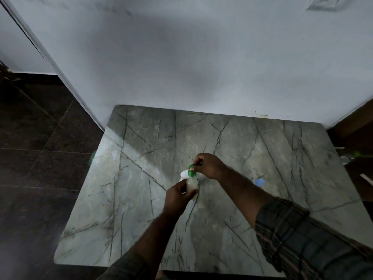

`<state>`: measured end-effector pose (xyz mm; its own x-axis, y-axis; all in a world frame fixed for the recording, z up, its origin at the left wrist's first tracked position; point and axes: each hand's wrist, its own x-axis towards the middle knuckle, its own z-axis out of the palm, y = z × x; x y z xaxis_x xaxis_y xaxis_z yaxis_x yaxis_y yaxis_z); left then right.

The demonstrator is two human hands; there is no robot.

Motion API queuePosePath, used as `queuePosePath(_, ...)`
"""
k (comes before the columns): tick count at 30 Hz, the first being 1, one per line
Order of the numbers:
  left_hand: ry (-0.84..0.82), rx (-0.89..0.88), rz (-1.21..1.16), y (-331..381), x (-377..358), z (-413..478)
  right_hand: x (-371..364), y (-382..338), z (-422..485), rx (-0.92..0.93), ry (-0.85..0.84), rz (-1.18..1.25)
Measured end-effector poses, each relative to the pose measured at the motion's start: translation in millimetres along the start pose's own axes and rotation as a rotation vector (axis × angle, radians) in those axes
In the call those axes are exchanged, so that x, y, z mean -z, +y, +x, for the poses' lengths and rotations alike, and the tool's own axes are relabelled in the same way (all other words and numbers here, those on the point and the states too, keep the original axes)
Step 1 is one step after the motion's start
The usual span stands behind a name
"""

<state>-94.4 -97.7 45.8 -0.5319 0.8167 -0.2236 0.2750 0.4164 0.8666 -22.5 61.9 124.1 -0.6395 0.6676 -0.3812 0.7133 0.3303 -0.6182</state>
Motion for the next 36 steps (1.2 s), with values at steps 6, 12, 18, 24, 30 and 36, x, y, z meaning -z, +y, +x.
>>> queuePosePath(6, 0.016, 0.026, -0.039, -3.1, -2.1, -7.1, 2.0, -1.2, 4.3, 0.025, -0.032, -0.030)
queuePosePath(12, 0.025, 0.023, -0.026, -4.6, -1.9, -4.9, -0.3, 2.0, 5.0, 0.037, -0.038, -0.041)
queuePosePath(18, 0.003, 0.034, -0.007, -10.2, -4.7, -2.0, -7.1, 6.0, 2.1, 0.038, -0.015, -0.016)
queuePosePath(24, 0.001, 0.048, 0.045, -12.3, -3.5, -4.1, -2.2, 4.5, 1.2, 0.045, -0.015, -0.017)
queuePosePath(30, 0.003, 0.054, 0.029, -12.9, -3.9, -4.0, -3.3, 3.7, 2.9, 0.052, -0.017, -0.027)
queuePosePath(36, 0.005, 0.035, -0.015, -14.4, -5.0, -1.6, -7.2, 4.2, 1.1, 0.060, -0.021, -0.068)
